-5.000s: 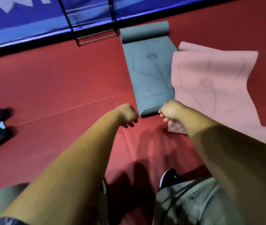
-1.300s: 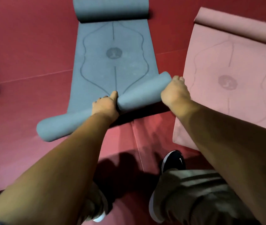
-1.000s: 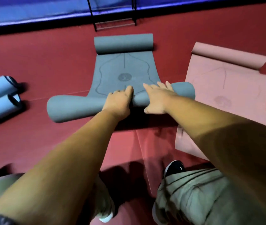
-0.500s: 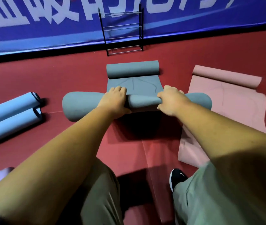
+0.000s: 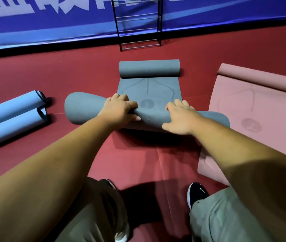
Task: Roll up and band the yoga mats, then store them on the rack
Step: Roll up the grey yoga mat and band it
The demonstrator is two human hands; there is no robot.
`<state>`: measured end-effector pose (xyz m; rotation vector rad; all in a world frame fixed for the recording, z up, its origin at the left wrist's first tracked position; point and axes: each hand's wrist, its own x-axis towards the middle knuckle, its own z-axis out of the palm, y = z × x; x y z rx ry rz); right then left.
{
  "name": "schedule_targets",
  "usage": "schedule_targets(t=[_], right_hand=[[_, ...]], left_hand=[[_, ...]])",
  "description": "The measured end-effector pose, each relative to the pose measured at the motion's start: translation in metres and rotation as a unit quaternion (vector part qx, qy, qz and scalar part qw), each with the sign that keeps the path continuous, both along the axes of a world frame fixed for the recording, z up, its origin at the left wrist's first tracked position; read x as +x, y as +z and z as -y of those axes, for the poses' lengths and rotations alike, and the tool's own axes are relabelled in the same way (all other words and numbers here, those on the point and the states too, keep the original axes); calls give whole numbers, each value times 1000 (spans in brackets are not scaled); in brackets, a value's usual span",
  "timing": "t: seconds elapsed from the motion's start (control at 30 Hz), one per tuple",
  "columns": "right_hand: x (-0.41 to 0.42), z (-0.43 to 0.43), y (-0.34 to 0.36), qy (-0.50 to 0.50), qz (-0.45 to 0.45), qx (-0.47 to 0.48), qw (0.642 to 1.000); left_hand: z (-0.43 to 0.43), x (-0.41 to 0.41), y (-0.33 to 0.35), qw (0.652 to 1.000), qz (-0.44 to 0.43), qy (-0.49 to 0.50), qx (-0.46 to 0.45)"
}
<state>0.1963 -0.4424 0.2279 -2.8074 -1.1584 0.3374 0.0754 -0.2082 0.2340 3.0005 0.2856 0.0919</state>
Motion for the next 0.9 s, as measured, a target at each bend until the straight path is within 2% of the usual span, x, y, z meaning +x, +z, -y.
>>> schedule_targets(t=[0.17,0.37,0.57,0.73,0.9], right_hand=[[3,-13,-5,11,13,-9,1000],[12,-2,-7,16,16,-41,999],[15,3,-10,4,12,-6,1000],[17,2,-11,-11,-26,4,1000],[15,-4,-10,10,-40,-20,999]], left_hand=[[1,1,-6,1000,-25,7,6],[3,1,-22,998,-57,-33,-24],[-12,-7,-22,997,-11,-45,55],[-14,-9,-24,990,-61,-5,131],[-17,-9,-17,992,-95,24,83]])
